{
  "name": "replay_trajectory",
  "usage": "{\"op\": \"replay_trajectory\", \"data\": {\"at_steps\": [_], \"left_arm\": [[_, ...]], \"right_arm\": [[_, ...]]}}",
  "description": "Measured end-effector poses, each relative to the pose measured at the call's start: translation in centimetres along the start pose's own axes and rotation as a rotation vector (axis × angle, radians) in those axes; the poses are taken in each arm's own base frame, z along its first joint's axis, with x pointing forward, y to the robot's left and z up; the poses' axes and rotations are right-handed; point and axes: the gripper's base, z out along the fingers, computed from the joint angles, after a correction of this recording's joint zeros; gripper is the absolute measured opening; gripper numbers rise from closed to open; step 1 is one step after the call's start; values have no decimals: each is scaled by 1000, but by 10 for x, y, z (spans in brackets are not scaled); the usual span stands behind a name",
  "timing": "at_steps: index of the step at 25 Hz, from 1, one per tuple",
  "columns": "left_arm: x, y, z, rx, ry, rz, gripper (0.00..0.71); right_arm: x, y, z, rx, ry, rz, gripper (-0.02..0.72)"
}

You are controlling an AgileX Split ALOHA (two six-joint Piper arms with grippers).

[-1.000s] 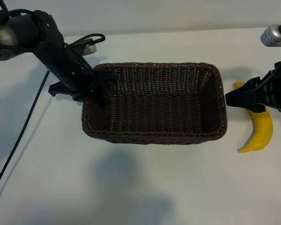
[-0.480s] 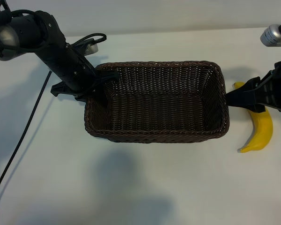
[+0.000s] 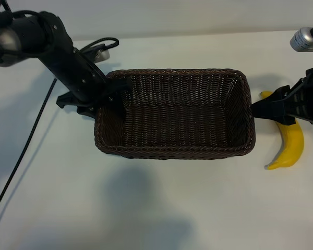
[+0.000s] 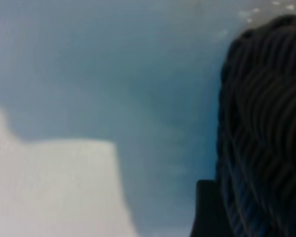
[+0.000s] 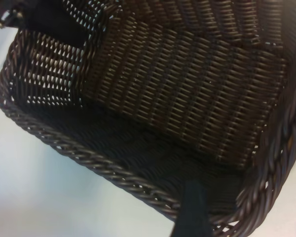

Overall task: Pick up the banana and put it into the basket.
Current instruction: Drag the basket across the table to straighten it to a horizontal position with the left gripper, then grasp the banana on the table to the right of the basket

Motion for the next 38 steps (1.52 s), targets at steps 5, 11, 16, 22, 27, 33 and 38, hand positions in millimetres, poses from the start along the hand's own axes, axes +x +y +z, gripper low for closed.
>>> {"op": "replay_trajectory", "data": {"at_steps": [5, 11, 16, 22, 27, 33, 38], "left_arm": [[-2, -15, -44, -16, -61, 61, 506], [-11, -16, -81, -163, -110, 57, 505], [-17, -10, -106, -223, -152, 21, 504], [-21, 11, -120, -384, -183, 2, 502], [-24, 31, -129, -470, -203, -31, 502], [-22, 56, -146, -483, -230, -97, 500], [-8, 47, -176, -493, -306, -78, 495]], "right_arm": [[0, 0, 0, 0, 0, 0, 569], [0, 0, 0, 0, 0, 0, 569], [0, 0, 0, 0, 0, 0, 569], [0, 0, 0, 0, 0, 0, 569], [0, 0, 0, 0, 0, 0, 569], [0, 0, 0, 0, 0, 0, 569], [0, 0, 0, 0, 0, 0, 569]]}}
